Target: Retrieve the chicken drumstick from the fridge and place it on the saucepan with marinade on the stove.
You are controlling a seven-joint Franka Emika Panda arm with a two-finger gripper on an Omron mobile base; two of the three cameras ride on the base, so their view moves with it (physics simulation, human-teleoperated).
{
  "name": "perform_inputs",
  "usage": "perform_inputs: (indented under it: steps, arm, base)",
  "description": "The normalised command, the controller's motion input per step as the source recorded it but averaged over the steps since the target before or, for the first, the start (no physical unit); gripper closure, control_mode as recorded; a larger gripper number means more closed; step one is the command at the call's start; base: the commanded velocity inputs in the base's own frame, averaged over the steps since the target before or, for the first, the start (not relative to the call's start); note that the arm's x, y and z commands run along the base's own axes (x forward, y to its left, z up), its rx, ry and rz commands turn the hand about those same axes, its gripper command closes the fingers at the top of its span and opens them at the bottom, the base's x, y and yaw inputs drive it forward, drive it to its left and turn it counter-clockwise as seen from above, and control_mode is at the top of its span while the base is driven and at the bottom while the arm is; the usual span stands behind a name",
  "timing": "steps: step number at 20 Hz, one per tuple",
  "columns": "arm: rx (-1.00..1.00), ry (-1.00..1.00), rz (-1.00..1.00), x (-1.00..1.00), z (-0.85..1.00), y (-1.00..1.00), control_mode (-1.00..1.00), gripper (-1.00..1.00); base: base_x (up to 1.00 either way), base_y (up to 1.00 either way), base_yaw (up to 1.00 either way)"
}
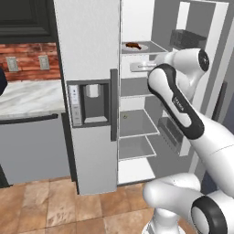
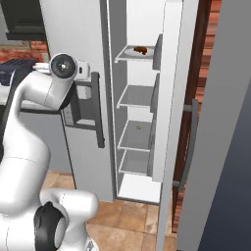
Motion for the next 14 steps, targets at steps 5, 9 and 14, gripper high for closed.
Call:
perform_inputs:
  steps: [5,9,14]
  arm:
    - [-0.22,0.09,-0.15,-0.43,0.22,0.00,-1.00,-1.00]
    - [-0.20,0.19,-0.25,-0.62,0.22,0.00,-1.00,-1.00]
    - [-0.05,0.14,-0.11,-0.82,0.14,-0.27,-1.00,-1.00]
  base:
    - [0.00,0.00,0.00]
    - [0.00,0.00,0.00]
    - [0.00,0.00,0.00]
